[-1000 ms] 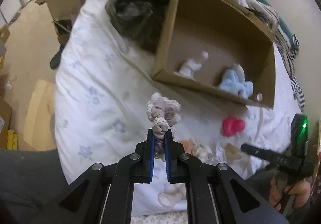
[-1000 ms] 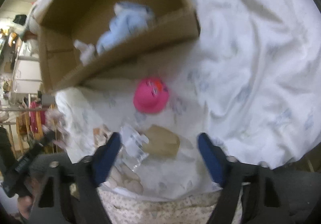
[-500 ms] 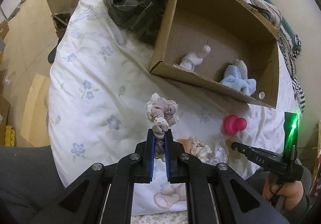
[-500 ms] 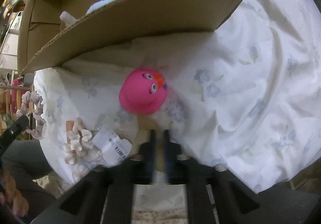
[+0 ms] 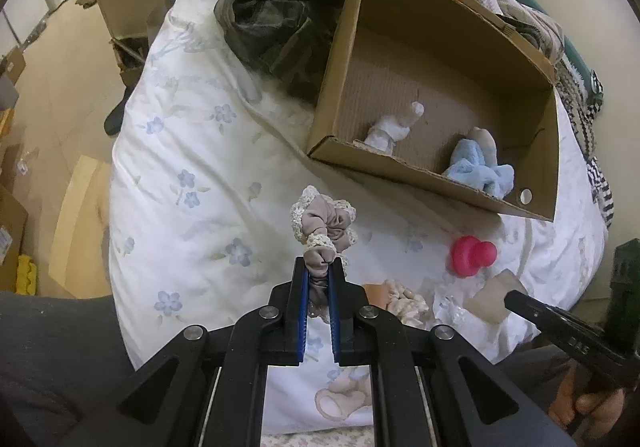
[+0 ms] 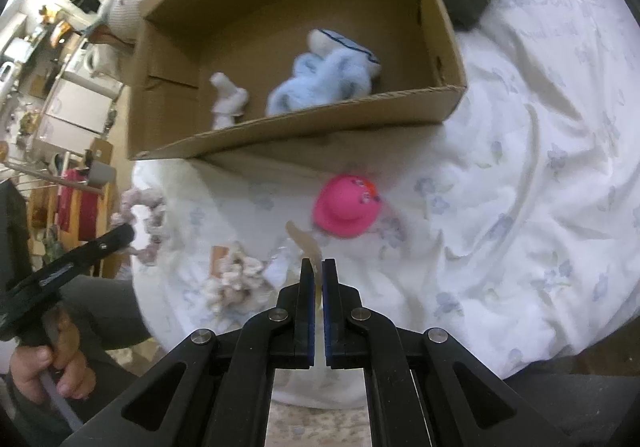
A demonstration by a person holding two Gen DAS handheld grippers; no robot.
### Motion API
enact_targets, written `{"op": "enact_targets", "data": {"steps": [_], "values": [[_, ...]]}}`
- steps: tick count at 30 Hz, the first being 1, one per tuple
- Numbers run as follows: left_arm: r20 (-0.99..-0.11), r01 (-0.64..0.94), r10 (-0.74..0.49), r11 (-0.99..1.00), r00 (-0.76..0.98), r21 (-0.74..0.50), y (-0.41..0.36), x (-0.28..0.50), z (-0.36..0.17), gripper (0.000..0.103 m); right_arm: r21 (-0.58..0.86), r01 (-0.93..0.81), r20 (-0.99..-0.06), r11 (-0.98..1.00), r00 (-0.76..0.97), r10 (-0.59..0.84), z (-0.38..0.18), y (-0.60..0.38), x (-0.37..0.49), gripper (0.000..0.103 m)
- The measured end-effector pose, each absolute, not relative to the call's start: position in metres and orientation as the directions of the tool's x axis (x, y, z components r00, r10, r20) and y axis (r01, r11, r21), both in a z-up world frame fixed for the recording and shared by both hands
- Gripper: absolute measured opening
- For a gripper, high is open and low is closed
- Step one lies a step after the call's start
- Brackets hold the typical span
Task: Organize soft objects
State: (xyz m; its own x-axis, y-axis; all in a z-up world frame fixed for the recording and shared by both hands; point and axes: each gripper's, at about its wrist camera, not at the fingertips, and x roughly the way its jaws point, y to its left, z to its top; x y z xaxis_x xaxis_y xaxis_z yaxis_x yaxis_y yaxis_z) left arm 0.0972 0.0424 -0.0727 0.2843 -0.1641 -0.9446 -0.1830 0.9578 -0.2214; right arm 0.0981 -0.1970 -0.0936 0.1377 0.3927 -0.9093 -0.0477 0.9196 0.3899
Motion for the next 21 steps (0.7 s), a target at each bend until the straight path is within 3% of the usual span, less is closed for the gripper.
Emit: {"op": "enact_targets", "data": {"steps": [9,21], "values": [[-0.931,-0.197,-0.133,0.958,0.340,-0.209,0.048,0.095,-0.056,0.008,0.443,-0.089,-0.861,0.892,0.233,0.452,-0.058,-0.194,0.093,0.005],[-0.864,-0.117,-0.114,0.974,0.490,-0.195,0.038,0.120,0.011,0.008,0.485,-0.146,-0.794,0.862,0.341,0.504,-0.005,-0.199,0.117,0.005]]}}
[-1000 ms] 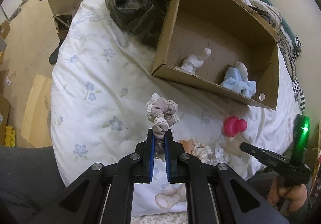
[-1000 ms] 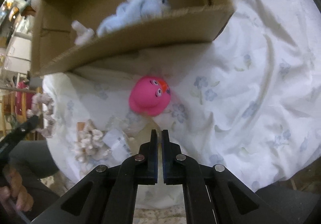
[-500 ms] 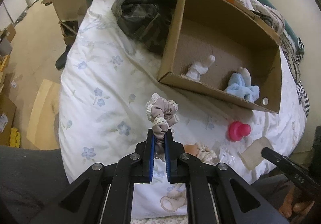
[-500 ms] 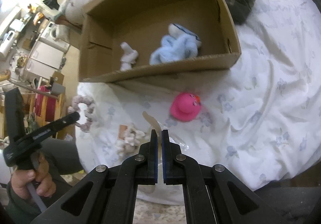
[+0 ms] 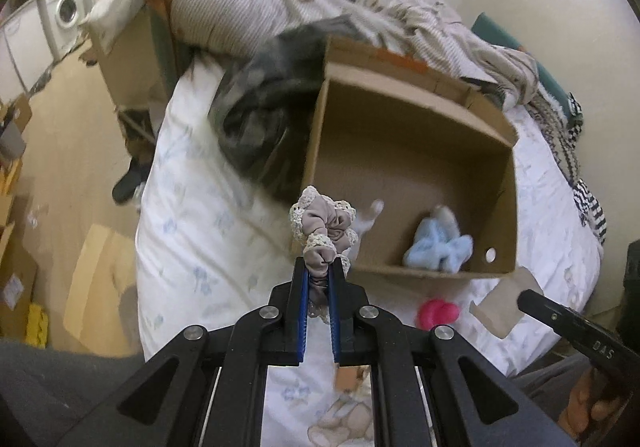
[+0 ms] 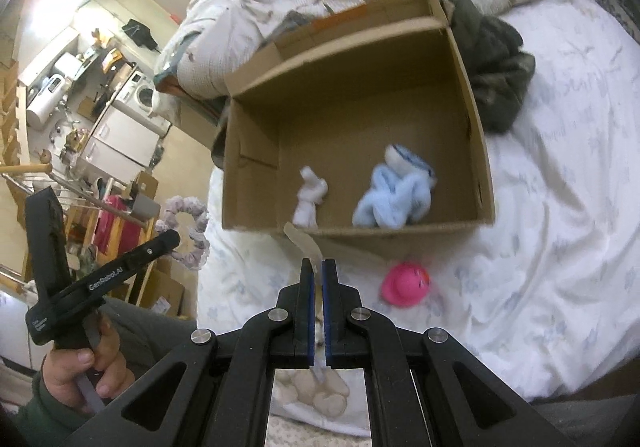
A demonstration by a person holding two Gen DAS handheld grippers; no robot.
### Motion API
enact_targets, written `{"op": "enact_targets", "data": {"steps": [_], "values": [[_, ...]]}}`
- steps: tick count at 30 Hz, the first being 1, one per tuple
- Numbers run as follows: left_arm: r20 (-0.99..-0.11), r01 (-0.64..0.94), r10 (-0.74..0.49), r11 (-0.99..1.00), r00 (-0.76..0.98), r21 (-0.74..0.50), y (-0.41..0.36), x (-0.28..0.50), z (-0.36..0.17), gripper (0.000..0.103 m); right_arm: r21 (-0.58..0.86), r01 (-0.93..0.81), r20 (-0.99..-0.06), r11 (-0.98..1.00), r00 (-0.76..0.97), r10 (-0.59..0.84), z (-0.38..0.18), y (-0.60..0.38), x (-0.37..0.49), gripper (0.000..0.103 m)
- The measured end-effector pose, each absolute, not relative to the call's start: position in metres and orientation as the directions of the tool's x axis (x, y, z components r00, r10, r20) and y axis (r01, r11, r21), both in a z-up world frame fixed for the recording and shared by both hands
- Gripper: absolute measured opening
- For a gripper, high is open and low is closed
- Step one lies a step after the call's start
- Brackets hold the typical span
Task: Organize soft objects
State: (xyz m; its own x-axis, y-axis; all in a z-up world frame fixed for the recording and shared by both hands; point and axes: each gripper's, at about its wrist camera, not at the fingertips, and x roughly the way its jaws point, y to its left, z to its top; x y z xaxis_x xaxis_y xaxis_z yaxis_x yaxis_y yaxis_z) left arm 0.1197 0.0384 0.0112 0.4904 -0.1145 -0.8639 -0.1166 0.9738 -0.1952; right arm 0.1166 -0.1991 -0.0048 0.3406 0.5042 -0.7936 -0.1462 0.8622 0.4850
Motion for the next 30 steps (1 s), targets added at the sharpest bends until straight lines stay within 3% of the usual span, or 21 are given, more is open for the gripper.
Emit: {"op": "enact_targets", "data": {"steps": [18,30], "values": [[-0.851,-0.050,-0.111,0.986,0.513,-0.158,0.017,0.193,0.023,0.008,0.464,-0.178,-0.768,0.868,0.407,0.494,0.010,-0.206,0.182,0.005],[-0.858,-0.019,-0.136,0.986,0.495,-0.168,0.007,0.218,-0.015,0.008,0.518,-0.080,-0.774,0.851,0.378,0.507,-0.037,-0.218,0.209,0.005]]}}
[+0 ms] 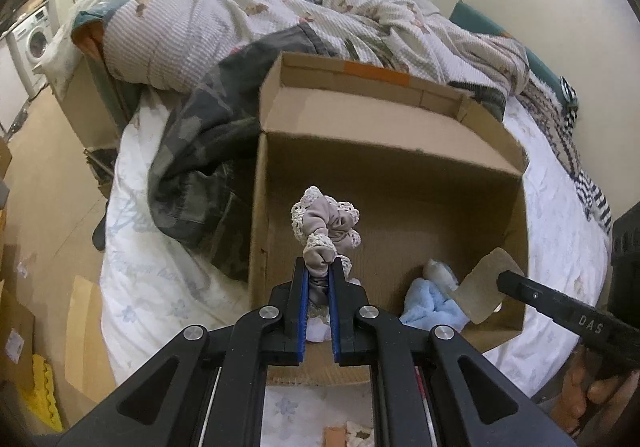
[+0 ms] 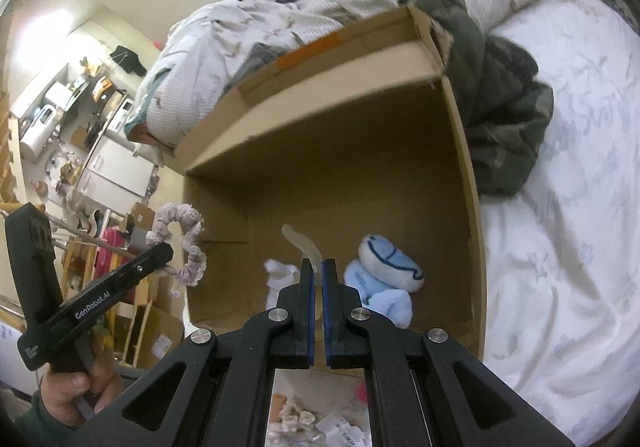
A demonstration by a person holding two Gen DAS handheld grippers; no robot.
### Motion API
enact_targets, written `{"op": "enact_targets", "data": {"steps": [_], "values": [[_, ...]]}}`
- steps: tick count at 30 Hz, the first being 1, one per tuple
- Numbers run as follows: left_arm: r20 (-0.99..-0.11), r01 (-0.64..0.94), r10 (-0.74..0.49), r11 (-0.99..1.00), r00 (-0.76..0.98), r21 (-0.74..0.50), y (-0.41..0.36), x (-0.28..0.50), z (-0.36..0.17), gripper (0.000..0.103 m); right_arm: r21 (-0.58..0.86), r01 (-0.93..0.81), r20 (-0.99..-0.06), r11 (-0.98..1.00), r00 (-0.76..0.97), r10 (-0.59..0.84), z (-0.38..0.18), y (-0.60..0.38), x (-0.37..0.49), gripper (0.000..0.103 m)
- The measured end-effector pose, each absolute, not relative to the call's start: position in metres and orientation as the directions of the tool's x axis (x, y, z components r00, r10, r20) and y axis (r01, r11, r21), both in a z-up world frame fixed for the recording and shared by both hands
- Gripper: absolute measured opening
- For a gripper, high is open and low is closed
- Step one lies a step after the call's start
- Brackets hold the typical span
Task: Organize soft objects
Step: 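Lower the scrunchie and plastic piece into the box and open both tools, then withdraw both tools from the box toward the pink duck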
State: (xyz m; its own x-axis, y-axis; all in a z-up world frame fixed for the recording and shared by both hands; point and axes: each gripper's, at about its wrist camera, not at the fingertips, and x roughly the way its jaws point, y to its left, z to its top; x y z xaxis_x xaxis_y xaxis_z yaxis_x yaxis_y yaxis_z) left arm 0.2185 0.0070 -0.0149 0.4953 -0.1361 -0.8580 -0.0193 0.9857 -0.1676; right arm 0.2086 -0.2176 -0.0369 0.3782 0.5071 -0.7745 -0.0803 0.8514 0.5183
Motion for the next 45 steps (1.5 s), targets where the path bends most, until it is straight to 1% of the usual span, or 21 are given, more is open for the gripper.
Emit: {"op": "enact_targets", "data": {"steps": [6,17,31,33,35,36,37,38,40,41,42,43,45], "values": [[-0.878,-0.009,-0.188,0.977,0.440,-0.214,0.002,0.224,-0.044,0.008,0.501,-0.056,-0.804,0.863,0.340,0.488,-0.058,-0.216,0.211,0.005],[-0.912,-0.008,-0.159,0.985,0.377,-0.174,-0.005,0.219,-0.064,0.009,0.467,-0.116,-0.834,0.876,0.270,0.481,-0.075,-0.192,0.213,0.005],[-0.929,0.014,-0.112,0.993,0.353,-0.114,-0.015,0.218,-0.073,0.009,0.449,-0.145,-0.846,0.882,0.250,0.471,-0.079,-0.181,0.215,0.005],[-0.932,0.015,-0.109,0.994,0.347,-0.110,-0.016,0.217,-0.074,0.012,0.450,-0.145,-0.846,0.881,0.247,0.472,-0.080,-0.181,0.215,0.006],[-0.934,0.014,-0.110,0.994,0.341,-0.112,-0.017,0.217,-0.075,0.022,0.451,-0.140,-0.846,0.881,0.248,0.472,-0.079,-0.180,0.216,0.006],[-0.933,0.015,-0.113,0.993,0.342,-0.115,-0.017,0.217,-0.075,0.026,0.452,-0.138,-0.845,0.882,0.250,0.472,-0.079,-0.181,0.217,0.010],[-0.931,0.016,-0.114,0.993,0.347,-0.116,-0.018,0.216,-0.074,0.035,0.454,-0.132,-0.845,0.881,0.251,0.472,-0.079,-0.182,0.217,0.017],[-0.929,0.017,-0.108,0.994,0.354,-0.109,-0.019,0.215,-0.072,0.047,0.459,-0.126,-0.842,0.879,0.254,0.476,-0.079,-0.183,0.217,0.021],[-0.922,0.016,-0.090,0.996,0.377,-0.091,-0.019,0.213,-0.069,0.061,0.469,-0.121,-0.833,0.875,0.269,0.484,-0.076,-0.185,0.217,0.036],[-0.917,0.014,-0.086,0.996,0.389,-0.087,-0.019,0.213,-0.067,0.063,0.472,-0.121,-0.829,0.873,0.277,0.487,-0.075,-0.186,0.217,0.041],[-0.914,0.013,-0.081,0.996,0.396,-0.083,-0.018,0.212,-0.065,0.063,0.475,-0.119,-0.826,0.872,0.283,0.488,-0.073,-0.187,0.217,0.061],[-0.914,0.012,-0.075,0.997,0.399,-0.076,-0.019,0.212,-0.064,0.063,0.481,-0.114,-0.819,0.869,0.294,0.492,-0.072,-0.188,0.218,0.073],[-0.914,0.007,-0.057,0.998,0.402,-0.060,-0.018,0.213,-0.064,0.063,0.496,-0.100,-0.805,0.862,0.319,0.500,-0.069,-0.191,0.218,0.076]]}}
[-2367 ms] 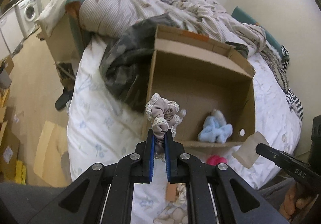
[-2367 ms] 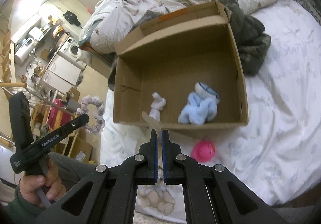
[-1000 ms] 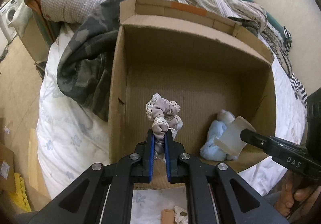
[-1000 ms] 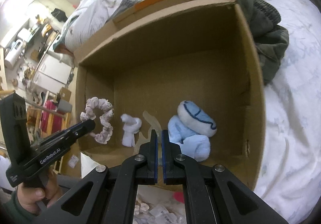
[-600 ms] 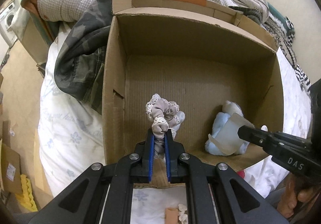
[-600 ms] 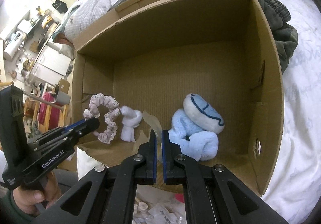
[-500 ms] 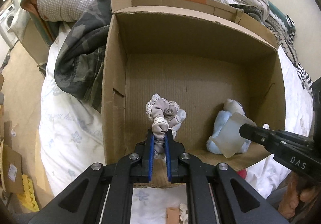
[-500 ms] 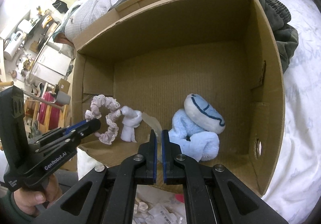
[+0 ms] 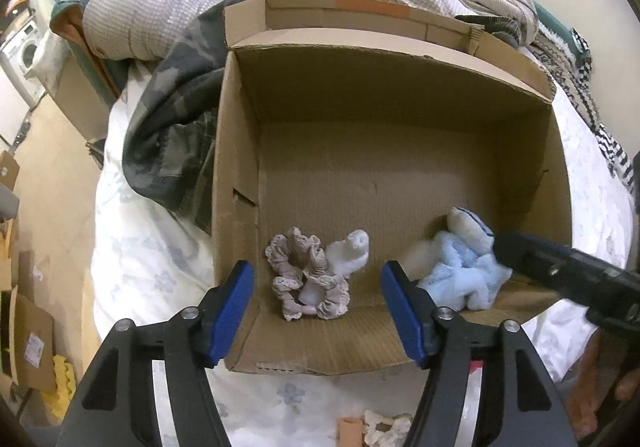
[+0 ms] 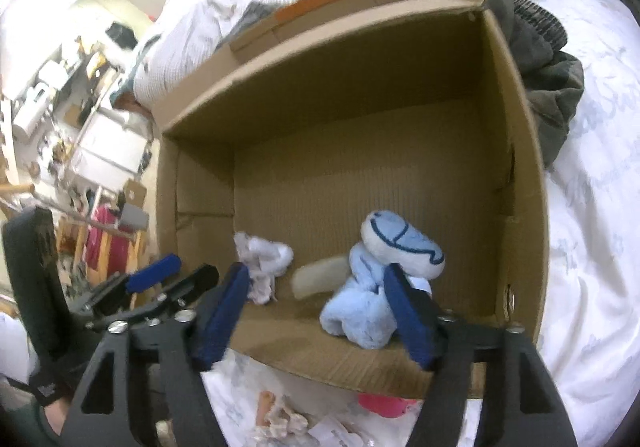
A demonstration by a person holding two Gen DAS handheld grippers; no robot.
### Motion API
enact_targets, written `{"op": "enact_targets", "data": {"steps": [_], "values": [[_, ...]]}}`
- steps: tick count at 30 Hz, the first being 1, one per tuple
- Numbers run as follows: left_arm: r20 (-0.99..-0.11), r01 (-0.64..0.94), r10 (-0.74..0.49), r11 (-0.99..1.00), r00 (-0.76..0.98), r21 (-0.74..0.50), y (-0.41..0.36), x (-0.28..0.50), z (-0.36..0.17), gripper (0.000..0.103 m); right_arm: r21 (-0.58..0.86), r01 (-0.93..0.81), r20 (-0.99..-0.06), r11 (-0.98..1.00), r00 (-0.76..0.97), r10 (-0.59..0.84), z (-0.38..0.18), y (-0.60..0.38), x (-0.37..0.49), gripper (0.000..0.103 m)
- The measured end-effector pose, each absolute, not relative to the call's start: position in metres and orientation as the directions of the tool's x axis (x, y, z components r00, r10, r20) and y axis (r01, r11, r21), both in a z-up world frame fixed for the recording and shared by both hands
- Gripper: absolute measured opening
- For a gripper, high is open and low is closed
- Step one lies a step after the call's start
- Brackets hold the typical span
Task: Organize soft objects
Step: 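Withdraw both tools from the box toward the pink duck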
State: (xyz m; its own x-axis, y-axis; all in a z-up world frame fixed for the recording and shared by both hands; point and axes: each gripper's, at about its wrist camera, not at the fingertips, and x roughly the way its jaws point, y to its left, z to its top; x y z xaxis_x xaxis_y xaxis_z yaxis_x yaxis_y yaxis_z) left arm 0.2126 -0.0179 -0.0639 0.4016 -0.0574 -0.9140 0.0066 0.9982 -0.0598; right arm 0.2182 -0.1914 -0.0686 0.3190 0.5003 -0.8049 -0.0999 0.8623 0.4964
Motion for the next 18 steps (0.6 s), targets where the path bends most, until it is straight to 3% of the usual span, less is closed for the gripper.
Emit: {"op": "enact_targets", "data": {"steps": [4,18], "values": [[-0.914,-0.010,-0.041,0.999,0.405,-0.049,-0.015,0.213,-0.063,0.063,0.484,-0.077,-0.806,0.872,0.348,0.479,-0.065,-0.196,0.220,0.094],[-0.890,-0.025,-0.058,0.997,0.452,-0.077,-0.009,0.205,-0.045,0.063,0.480,-0.059,-0.809,0.876,0.358,0.467,-0.062,-0.199,0.218,0.094]]}}
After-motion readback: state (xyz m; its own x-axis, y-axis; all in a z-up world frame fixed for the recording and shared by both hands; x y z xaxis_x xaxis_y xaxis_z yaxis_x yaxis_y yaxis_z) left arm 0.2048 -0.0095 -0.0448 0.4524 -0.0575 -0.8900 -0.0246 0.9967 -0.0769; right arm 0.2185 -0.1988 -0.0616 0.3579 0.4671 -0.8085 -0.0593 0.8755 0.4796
